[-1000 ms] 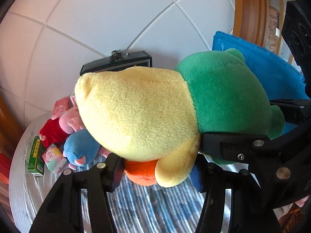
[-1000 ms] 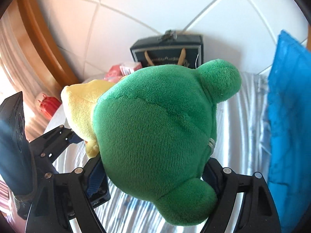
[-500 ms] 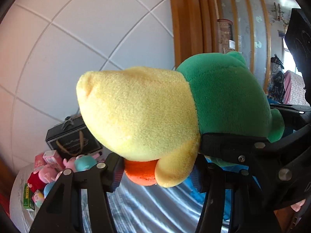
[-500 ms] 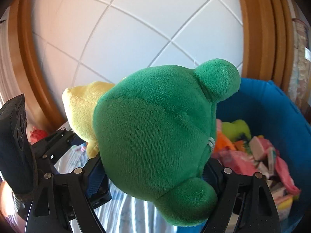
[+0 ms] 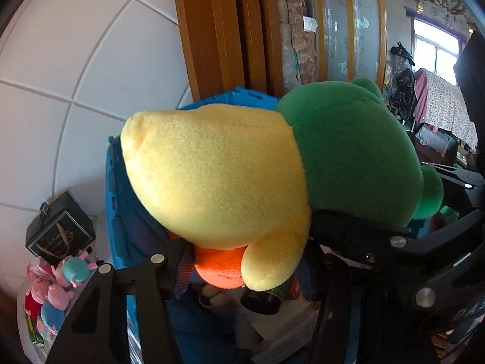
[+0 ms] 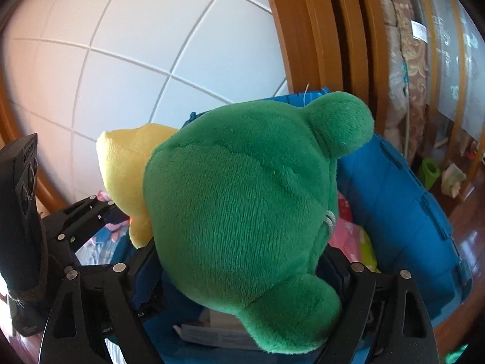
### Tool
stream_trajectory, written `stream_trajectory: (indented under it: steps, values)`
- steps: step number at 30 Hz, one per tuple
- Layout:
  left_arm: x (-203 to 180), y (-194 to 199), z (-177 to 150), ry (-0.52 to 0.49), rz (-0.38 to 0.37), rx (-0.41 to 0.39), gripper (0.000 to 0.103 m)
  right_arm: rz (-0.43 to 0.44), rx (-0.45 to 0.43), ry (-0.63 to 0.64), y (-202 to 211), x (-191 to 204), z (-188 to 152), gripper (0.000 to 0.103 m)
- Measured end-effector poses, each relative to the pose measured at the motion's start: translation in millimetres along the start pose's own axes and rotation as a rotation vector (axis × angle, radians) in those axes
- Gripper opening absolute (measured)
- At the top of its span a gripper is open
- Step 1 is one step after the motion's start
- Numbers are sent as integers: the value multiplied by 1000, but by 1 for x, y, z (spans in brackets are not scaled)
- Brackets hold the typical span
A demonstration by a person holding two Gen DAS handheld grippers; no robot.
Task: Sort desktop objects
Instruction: 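Carry the duck plush over the blue crate and release it inside, then move both tools back from the crate toward the remaining items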
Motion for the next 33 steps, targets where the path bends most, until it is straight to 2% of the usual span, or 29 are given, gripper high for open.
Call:
stream_trajectory:
  steps: [2, 6, 7, 9, 14, 18, 22, 26, 28, 29, 31, 33]
  values:
    - [-10, -10, -2, 2, -10, 36, 55, -12, -12, -34, 5, -19, 1, 91]
    - [-17, -34, -12, -2, 24, 119, 55, -52, 5, -83, 9, -53, -8, 97]
    - [-21, -38, -14, -5, 34, 132, 55, -64, 9, -93, 8, -59, -11, 101]
    - [-26, -42, -19, -4, 41, 154, 55, -68, 13, -122, 3, -79, -11, 103]
    - [-26, -38, -23, 6, 56, 152, 55, -107, 12, -147, 7, -80, -16, 103]
    - [-10, -30, -21, 23, 83, 131, 55, -124, 18, -137, -1, -88, -13, 103]
    - [14, -10, -24, 86, 101, 88, 55, -153, 20, -89, -4, -73, -15, 103]
    - [53, 25, -27, 170, 141, -8, 57, -174, 2, -27, -4, -44, -13, 103]
    - [78, 43, -31, 211, 194, -69, 71, -165, -23, 3, -1, -25, -9, 103]
    - [91, 52, -34, 230, 219, -94, 73, -156, -40, 20, 0, -13, -7, 103]
    - [118, 66, -43, 266, 270, -126, 76, -138, -71, 50, 3, 12, -3, 103]
    - [142, 75, -55, 293, 285, -133, 76, -125, -94, 86, 4, 37, 1, 103]
Point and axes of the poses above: each gripper's, at about its wrist camera, not at the fingertips, and y roughly against the way its jaws point, x to its left, z to its top, the point moved 9 cm from there along -y, roughly the way its jaws point, and after that the axes turned 6 degrees about z, right-handed, at the moved point
